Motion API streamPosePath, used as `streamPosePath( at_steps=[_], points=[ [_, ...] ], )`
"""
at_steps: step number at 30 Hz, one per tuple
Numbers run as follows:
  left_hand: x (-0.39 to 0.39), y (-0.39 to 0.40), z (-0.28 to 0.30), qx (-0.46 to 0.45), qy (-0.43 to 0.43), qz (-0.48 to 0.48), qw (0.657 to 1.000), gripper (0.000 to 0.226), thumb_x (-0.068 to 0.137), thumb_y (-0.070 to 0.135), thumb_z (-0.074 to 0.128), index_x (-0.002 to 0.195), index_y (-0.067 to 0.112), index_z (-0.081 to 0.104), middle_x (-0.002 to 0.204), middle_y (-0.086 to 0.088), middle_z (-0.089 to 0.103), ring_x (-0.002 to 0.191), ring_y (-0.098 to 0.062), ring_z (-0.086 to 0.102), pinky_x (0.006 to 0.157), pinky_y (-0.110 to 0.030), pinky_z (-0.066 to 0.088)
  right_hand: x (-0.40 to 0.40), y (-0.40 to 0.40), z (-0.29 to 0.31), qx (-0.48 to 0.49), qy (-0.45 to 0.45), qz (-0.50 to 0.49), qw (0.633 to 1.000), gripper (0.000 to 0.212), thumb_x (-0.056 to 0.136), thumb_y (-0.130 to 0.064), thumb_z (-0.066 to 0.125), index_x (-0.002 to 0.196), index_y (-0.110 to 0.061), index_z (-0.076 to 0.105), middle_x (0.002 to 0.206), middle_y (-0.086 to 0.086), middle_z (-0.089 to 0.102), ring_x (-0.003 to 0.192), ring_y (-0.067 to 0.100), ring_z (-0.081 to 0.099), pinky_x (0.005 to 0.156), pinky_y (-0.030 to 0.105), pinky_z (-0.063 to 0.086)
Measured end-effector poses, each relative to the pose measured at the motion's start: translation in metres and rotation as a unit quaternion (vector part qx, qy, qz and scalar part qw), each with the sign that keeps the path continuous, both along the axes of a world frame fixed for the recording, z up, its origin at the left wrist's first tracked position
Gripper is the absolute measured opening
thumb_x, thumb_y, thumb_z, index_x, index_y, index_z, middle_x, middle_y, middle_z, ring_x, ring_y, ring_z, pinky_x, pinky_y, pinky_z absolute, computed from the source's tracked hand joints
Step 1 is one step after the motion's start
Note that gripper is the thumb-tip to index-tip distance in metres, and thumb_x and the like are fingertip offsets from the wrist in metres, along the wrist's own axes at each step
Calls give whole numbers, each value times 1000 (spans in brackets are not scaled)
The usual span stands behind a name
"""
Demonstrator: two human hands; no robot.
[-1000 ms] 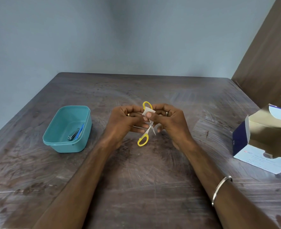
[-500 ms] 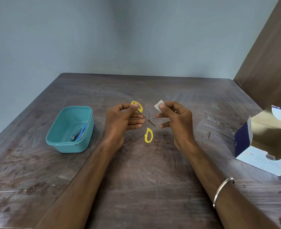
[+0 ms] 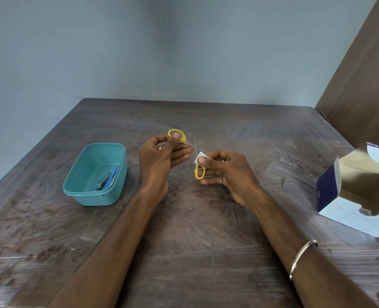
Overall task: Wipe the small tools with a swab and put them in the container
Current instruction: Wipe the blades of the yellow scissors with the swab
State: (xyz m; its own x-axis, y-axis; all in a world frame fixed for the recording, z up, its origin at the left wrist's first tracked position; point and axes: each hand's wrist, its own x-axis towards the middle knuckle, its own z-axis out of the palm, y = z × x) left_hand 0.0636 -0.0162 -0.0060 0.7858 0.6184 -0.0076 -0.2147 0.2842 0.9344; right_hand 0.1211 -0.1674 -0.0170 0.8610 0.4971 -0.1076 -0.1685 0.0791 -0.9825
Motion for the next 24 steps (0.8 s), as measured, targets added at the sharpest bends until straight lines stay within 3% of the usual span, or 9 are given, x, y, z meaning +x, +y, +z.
streamPosePath(
  at_steps=[4,8,13,16,18,21,24],
  points=[
    [-1,0,0,-24,-1,-29,999,31,89,7,70,112,-10,58,90,-28,73,84,-36,75,72,-37,63,2,-1,-1,-2,-11,-9,1000,8,81,-5,79,82,-6,71,75,16,71,63,23,68,59,34,60],
    [-3,0,1,-15,9,-61,998,20,82,-3,73,94,2,58,88,-26,72,79,-34,75,70,-35,62,3,0,-1,3,-13,-13,1000,13,77,3,79,84,-5,70,71,14,68,56,18,65,53,29,59],
    [-3,-3,-1,9,24,-51,998,31,75,-7,78,90,6,55,82,-22,68,67,-27,74,63,-33,62,2,1,-1,-6,-26,-9,1000,20,74,8,80,88,-3,70,64,8,68,53,17,65,49,25,55],
    [-2,-3,-1,15,39,-36,998,46,71,-6,82,106,6,55,83,-19,65,69,-30,74,66,-37,62,3,2,-4,-13,-39,-11,999,20,73,4,82,87,-5,72,67,9,69,55,16,65,48,25,52],
    [-2,-3,-2,33,48,-40,997,56,69,-5,85,116,11,58,92,-23,67,80,-37,75,70,-39,63,3,2,-4,-17,-44,-12,999,17,74,0,83,86,-7,74,68,6,71,57,15,65,49,24,51],
    [-5,-5,2,48,50,-35,997,47,70,-4,84,111,10,66,100,-35,68,80,-35,75,68,-35,62,4,1,-4,-16,-49,-6,999,12,78,-3,80,89,-7,75,69,4,72,59,12,66,56,25,52],
    [-8,-6,5,63,62,-31,996,29,73,-2,82,99,8,73,94,-27,73,70,-26,75,63,-29,61,5,1,-5,-2,-37,-2,999,17,80,4,77,96,0,74,70,3,72,61,12,67,62,26,58]
  ],
)
